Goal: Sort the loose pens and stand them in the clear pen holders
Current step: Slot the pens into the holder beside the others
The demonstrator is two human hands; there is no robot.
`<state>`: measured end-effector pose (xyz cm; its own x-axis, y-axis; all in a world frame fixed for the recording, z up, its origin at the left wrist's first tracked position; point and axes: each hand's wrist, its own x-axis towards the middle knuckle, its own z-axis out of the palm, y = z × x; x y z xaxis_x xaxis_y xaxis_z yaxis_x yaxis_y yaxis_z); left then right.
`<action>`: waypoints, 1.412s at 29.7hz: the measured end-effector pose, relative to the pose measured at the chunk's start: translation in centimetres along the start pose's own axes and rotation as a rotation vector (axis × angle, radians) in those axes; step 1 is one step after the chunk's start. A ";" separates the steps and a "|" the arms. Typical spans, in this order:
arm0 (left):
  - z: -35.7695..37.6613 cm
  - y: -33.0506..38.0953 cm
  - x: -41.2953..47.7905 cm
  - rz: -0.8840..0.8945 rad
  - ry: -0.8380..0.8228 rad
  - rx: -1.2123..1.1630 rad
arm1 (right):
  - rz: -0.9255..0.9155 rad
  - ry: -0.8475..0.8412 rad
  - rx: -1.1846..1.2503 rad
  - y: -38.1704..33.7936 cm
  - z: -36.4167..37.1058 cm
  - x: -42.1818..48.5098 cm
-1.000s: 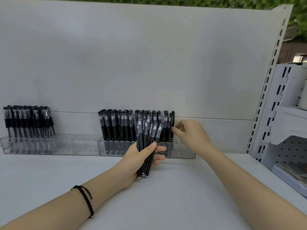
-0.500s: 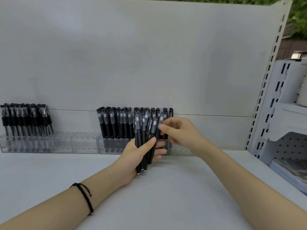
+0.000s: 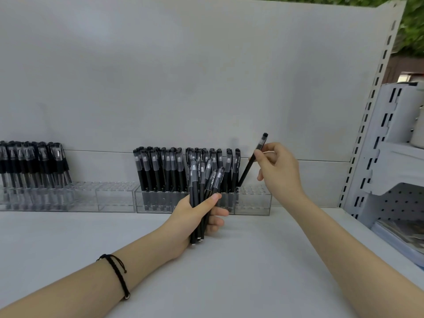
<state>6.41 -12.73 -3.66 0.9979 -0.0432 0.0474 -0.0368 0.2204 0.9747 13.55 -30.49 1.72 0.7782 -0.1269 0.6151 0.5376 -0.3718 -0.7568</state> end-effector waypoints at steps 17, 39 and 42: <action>0.1 0.1 -0.3 -0.007 -0.034 0.042 | -0.011 -0.175 -0.215 1.5 1.4 -0.2; -0.1 0.2 -0.1 -0.031 -0.031 -0.024 | 0.078 -0.500 0.127 -1.5 0.2 -1.6; -0.1 0.3 -0.2 -0.034 -0.042 -0.026 | 0.096 -0.560 0.154 -1.7 0.6 -2.0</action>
<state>6.24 -12.61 -3.43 0.9955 -0.0920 0.0242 -0.0011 0.2433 0.9700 11.28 -29.05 1.64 0.8561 0.3670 0.3638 0.4649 -0.2397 -0.8523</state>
